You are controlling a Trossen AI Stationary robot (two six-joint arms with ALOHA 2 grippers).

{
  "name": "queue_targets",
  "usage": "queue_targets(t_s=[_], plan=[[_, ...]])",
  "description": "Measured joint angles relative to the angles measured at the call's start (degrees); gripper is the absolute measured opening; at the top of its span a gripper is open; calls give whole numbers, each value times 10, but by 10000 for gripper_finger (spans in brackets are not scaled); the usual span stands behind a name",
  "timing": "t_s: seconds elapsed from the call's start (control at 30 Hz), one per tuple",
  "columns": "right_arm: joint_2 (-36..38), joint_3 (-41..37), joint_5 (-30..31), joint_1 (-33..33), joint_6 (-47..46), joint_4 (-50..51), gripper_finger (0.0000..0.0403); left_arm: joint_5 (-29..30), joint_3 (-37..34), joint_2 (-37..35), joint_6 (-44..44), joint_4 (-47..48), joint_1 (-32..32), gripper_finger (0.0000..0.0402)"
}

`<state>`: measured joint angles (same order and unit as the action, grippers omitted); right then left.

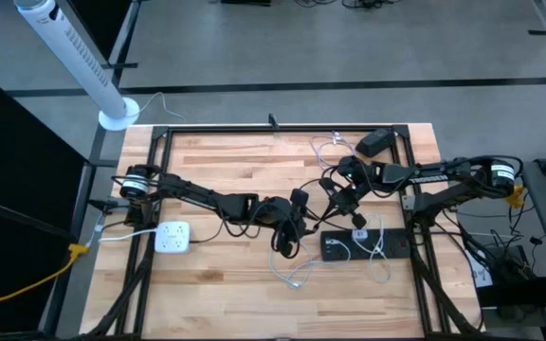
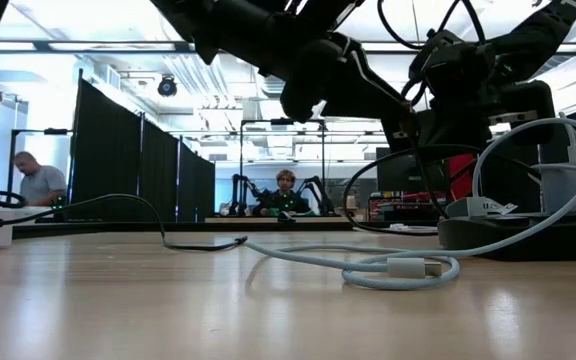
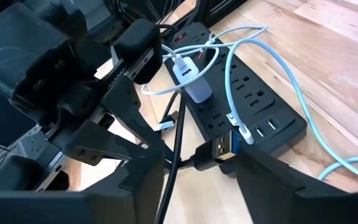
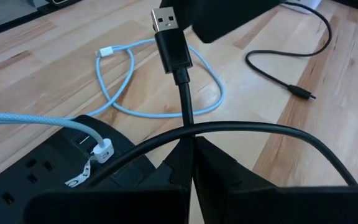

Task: Insert USB
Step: Insert the black charger cable into the bottom black outlet extension

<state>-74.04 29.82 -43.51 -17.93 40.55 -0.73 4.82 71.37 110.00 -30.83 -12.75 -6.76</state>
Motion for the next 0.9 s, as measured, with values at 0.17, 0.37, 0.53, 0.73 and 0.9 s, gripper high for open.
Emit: queue_targets(t_s=[0.17, 0.37, 0.53, 0.73, 0.9], plan=[[0, 0, 0, 0, -1, 0, 0, -17, 0, 0, 0, 0, 0, 73], [0, 0, 0, 0, -1, 0, 0, -25, -1, 0, 2, -3, -1, 7], [0, 0, 0, 0, -1, 0, 0, -24, -1, 0, 6, -11, -3, 3], [1, 5, 118, 0, -47, -6, 1, 36, -2, 0, 36, -10, -4, 2], [32, 24, 211, 1, -12, 14, 47, 125, -2, 0, 81, -1, -6, 2]])
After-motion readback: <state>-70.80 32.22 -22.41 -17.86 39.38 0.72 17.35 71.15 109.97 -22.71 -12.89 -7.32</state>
